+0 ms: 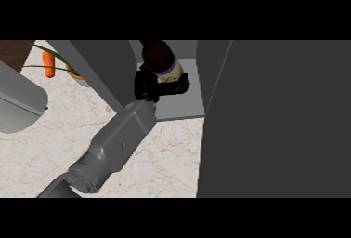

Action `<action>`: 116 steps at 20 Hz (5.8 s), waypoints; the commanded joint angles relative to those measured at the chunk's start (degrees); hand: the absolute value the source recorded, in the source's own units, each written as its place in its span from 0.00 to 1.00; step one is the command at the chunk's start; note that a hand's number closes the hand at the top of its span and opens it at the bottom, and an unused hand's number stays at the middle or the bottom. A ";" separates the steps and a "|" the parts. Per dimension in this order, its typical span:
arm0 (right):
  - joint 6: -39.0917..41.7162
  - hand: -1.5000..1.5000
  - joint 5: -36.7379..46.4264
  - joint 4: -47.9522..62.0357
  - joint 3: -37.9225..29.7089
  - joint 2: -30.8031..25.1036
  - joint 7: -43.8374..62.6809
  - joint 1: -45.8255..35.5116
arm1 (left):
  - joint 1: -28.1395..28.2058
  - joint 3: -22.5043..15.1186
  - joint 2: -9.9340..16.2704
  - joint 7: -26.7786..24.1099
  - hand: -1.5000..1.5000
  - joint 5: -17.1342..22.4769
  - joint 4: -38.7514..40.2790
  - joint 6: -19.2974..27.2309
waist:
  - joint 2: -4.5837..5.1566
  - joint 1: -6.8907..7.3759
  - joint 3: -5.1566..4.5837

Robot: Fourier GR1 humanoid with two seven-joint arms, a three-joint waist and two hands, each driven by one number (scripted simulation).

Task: Pick up the wine, place it into the cabinet and close the cabinet

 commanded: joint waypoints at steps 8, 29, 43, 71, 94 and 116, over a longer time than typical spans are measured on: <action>0.77 0.00 0.11 2.78 1.01 0.70 -2.23 -1.49 | 4.40 -7.85 -0.02 -0.98 1.00 4.99 -5.43 3.16 | 0.51 -2.27 -0.04; 0.63 0.00 -0.71 0.39 0.23 0.20 -1.49 -0.20 | -0.08 -12.34 -0.02 -6.64 0.00 18.15 -3.81 9.64 | 0.71 -2.33 -0.01; 2.08 0.00 -2.36 0.33 0.52 -0.42 -1.48 1.13 | -2.09 -19.31 -0.02 -9.71 0.00 16.56 -4.13 12.60 | 0.54 -2.06 0.00; -2.02 0.00 0.77 -3.00 0.80 0.20 2.89 2.59 | 7.91 -29.53 -0.02 -18.45 0.00 16.99 -22.04 16.52 | -1.11 3.85 0.05; -3.10 0.00 2.02 -3.07 -2.11 -0.89 2.22 0.45 | 31.79 -28.39 16.57 -8.25 0.00 -7.70 -59.61 15.79 | -1.44 5.84 0.08; 7.13 1.00 -2.56 -10.61 19.51 -1.67 8.90 7.16 | 58.43 -19.67 49.76 -7.21 1.00 -8.58 -92.93 2.39 | -1.61 6.21 0.01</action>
